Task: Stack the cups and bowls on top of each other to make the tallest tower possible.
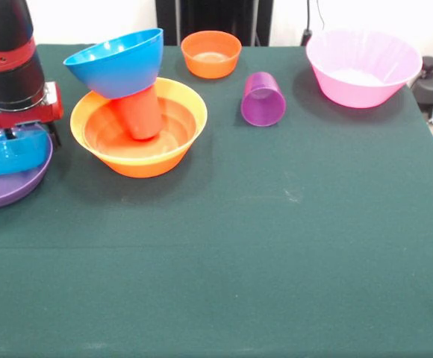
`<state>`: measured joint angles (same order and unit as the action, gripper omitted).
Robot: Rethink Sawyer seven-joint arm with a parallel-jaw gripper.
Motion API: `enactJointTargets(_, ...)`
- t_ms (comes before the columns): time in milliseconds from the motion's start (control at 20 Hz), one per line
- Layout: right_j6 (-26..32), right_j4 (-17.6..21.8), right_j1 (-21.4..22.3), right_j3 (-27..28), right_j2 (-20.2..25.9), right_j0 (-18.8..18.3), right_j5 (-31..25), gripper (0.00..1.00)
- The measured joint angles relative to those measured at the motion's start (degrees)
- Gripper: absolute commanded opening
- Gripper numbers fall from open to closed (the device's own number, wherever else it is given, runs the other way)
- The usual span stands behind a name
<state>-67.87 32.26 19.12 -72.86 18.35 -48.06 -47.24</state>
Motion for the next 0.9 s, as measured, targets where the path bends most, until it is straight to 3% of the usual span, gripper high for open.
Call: enactJointTargets(900,0.0,0.0,2.5,-0.2,-3.4,2.0,2.4,1.0)
